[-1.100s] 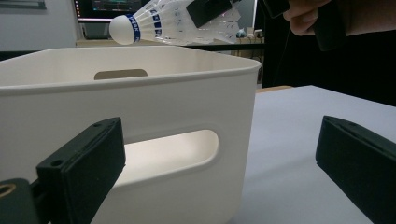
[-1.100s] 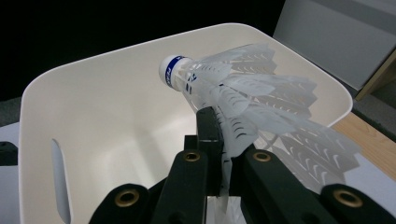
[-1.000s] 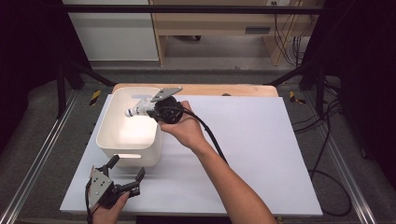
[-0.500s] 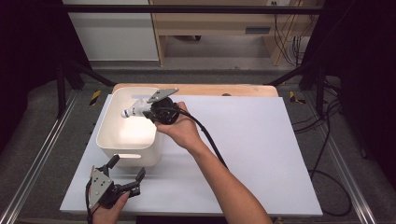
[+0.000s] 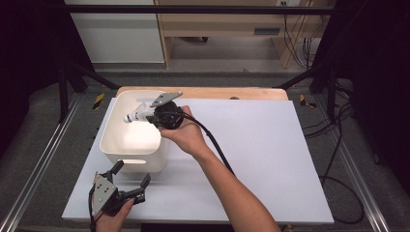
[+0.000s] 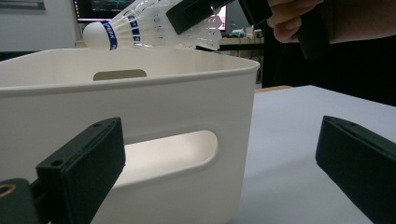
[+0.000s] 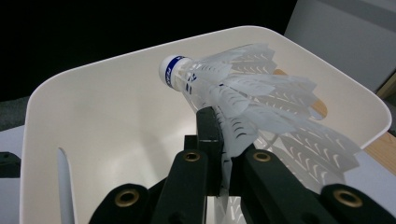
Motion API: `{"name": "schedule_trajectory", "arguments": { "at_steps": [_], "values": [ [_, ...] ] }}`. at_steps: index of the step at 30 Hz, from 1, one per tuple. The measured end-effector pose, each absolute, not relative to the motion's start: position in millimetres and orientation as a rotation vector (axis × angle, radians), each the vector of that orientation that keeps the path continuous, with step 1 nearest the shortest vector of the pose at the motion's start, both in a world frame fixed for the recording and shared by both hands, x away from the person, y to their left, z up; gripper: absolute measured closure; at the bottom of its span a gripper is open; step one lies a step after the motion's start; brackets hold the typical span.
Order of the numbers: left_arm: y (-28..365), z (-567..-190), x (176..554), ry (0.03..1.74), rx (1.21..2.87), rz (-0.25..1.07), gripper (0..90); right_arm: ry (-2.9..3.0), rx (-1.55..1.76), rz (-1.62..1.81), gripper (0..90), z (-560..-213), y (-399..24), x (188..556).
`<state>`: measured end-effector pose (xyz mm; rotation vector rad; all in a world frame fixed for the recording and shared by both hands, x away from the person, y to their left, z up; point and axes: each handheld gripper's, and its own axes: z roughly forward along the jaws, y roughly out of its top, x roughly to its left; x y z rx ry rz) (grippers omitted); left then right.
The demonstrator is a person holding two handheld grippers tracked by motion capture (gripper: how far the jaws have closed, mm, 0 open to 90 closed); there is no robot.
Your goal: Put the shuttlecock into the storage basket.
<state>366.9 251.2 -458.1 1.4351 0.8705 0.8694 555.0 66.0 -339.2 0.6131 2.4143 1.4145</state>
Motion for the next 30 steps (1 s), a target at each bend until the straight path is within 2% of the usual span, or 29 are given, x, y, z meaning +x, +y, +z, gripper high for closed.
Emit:
{"name": "schedule_trajectory", "arguments": {
  "at_steps": [30],
  "values": [
    [251.5,-458.2,367.0,0.87,1.434,0.868,1.6,2.449,0.609,1.389,89.4,-350.2,77.3,563.5]
  ]
}}
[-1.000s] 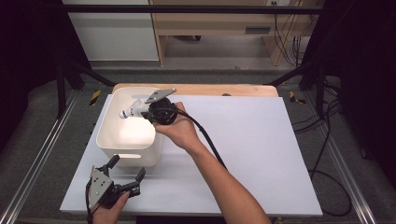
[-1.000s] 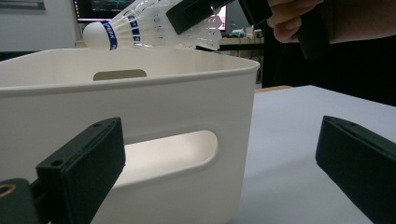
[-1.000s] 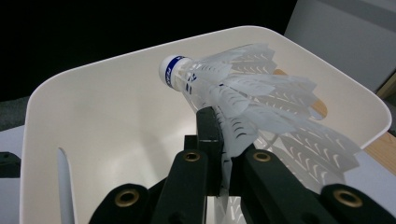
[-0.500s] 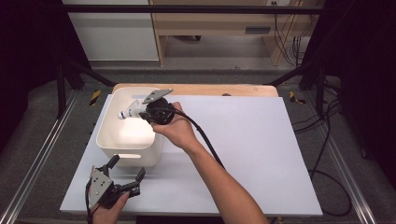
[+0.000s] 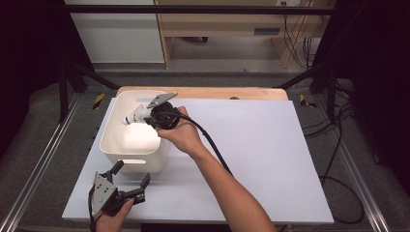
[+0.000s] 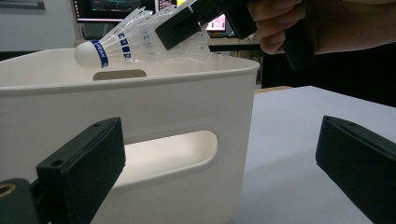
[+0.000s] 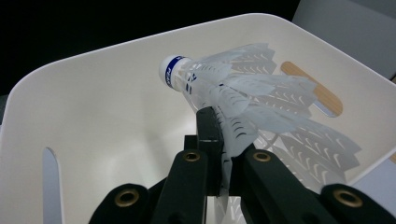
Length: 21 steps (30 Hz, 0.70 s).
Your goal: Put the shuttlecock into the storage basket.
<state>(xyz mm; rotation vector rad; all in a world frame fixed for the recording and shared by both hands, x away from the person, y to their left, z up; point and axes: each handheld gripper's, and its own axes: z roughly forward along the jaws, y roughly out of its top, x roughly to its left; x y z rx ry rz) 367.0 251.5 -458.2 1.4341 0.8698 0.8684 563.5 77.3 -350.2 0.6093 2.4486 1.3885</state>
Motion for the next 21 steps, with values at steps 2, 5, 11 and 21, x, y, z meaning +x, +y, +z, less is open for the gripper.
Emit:
{"name": "schedule_trajectory", "arguments": {
  "at_steps": [2,5,11,21],
  "values": [
    [251.5,-458.3,367.1,0.87,1.438,0.868,1.6,2.451,0.61,1.388,89.4,-350.4,77.5,563.7],
    [251.1,-458.2,367.0,0.872,1.431,0.867,1.6,2.453,0.613,1.384,89.4,-350.5,77.5,564.1],
    [251.6,-458.3,367.0,0.872,1.433,0.867,1.6,2.46,0.606,1.37,89.4,-351.3,78.5,563.9],
    [250.6,-458.3,367.0,0.87,1.435,0.867,1.6,2.471,0.59,1.347,89.4,-352.6,80.1,563.1]
  ]
}}
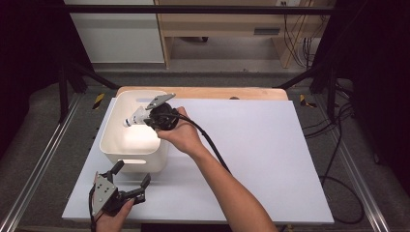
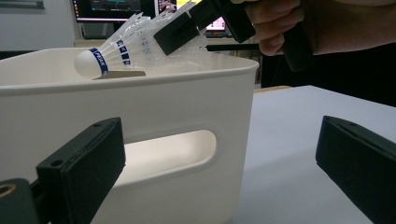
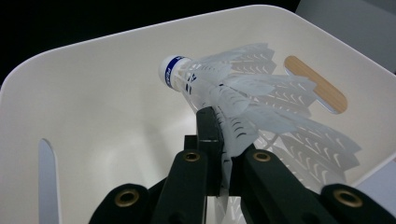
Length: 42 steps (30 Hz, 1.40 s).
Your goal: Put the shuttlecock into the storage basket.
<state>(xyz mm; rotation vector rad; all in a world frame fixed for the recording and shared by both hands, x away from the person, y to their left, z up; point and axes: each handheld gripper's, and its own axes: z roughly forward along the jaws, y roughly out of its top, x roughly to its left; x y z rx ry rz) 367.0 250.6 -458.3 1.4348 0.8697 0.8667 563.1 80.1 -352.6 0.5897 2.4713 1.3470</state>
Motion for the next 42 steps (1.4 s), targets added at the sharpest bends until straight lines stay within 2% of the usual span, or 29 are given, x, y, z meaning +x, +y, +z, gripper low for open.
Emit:
{"name": "schedule_trajectory", "arguments": {
  "at_steps": [42],
  "values": [
    [251.0,-458.2,366.9,0.869,1.434,0.868,1.6,2.499,0.556,1.278,89.4,-357.1,84.5,562.3]
  ]
}}
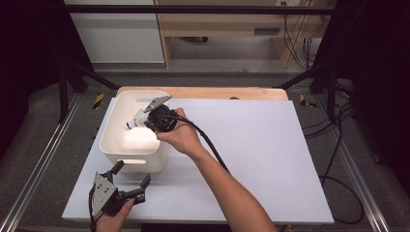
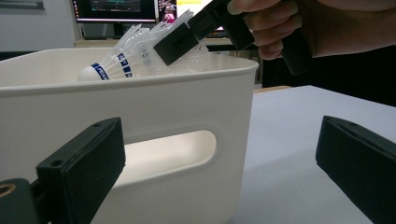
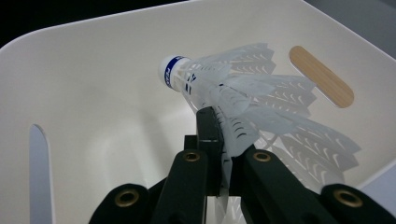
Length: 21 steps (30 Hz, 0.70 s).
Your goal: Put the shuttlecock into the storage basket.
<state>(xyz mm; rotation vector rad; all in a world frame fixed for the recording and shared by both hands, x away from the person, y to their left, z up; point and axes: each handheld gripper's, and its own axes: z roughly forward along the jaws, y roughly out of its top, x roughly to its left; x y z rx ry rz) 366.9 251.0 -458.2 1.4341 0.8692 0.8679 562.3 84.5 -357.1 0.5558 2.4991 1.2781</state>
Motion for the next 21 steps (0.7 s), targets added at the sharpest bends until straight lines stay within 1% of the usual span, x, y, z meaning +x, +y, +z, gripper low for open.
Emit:
{"name": "schedule_trajectory", "arguments": {
  "at_steps": [16,18,20,21],
  "values": [
    [251.2,-458.0,366.9,0.869,1.434,0.868,1.6,2.521,0.573,1.24,88.8,-358.0,85.0,563.1],
    [251.4,-457.8,366.9,0.867,1.436,0.87,1.6,2.523,0.595,1.241,85.6,-358.5,84.8,563.9],
    [251.5,-458.1,367.2,0.87,1.434,0.868,1.6,2.525,0.618,1.237,75.1,-357.1,84.5,562.2],
    [251.4,-458.1,367.1,0.869,1.435,0.868,1.6,2.519,0.625,1.228,71.6,-355.9,84.0,560.9]
  ]
}}
